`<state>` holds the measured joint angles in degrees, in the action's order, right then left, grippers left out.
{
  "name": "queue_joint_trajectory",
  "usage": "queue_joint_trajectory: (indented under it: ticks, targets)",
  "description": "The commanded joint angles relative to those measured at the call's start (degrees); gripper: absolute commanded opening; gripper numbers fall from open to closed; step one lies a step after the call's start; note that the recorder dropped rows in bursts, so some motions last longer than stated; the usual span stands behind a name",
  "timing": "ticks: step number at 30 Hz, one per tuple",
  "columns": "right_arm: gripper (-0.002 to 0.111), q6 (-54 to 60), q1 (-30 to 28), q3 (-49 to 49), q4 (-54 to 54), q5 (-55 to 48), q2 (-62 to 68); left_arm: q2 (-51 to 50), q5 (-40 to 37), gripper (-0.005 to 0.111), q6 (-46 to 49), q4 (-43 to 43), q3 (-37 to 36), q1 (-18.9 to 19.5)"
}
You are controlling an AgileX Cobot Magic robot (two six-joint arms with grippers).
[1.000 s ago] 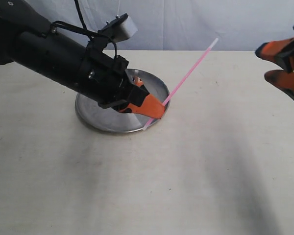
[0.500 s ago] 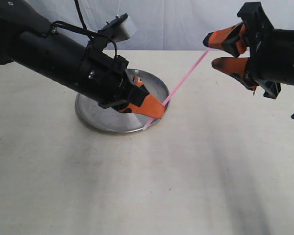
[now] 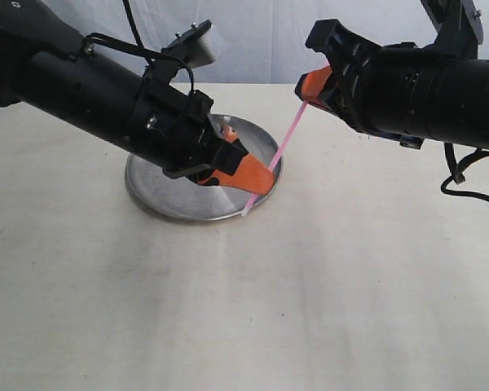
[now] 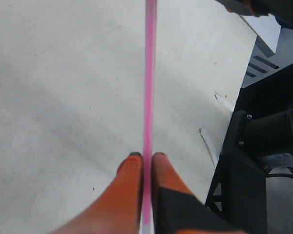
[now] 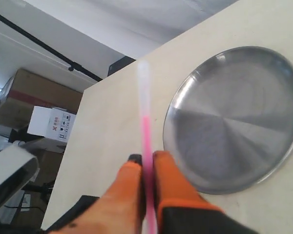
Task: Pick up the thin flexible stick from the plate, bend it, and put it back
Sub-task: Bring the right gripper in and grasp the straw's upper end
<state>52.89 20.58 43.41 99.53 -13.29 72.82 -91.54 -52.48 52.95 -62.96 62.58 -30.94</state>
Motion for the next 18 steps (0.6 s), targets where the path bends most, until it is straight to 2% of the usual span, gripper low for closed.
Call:
queue_joint_trajectory:
  ticks: [1,4,7,10,13,14,16,18]
  targets:
    - [0.0,0.7,0.2,0.5,0.4,2.1,0.1,0.3,-0.3,0.0,0.2,-0.2,-0.4,0.1]
    - [0.0,0.7,0.2,0.5,0.4,2.7,0.1,0.3,-0.4,0.0,0.2,-0.4,-0.4,0.1]
    - [0.0,0.7,0.2,0.5,0.4,2.4,0.1,0.3,-0.4,0.009,0.2,-0.3,-0.4,0.1]
    - [0.0,0.7,0.2,0.5,0.4,2.0,0.1,0.3,-0.5,0.025,0.2,0.3,-0.4,0.1]
    - [0.0,0.7,0.2,0.5,0.4,0.3,0.1,0.3,-0.8,0.05,0.2,0.7,-0.4,0.1]
    - [0.0,0.6,0.2,0.5,0.4,0.1,0.1,0.3,-0.8,0.053,0.2,0.7,-0.4,0.1]
    - [0.0,0.5,0.2,0.5,0.4,0.0,0.1,0.3,-0.8,0.054,0.2,0.7,-0.4,0.1]
    - [0.0,0.4,0.2,0.5,0.4,0.0,0.1,0.3,-0.7,0.045,0.2,0.7,-0.4,0.1]
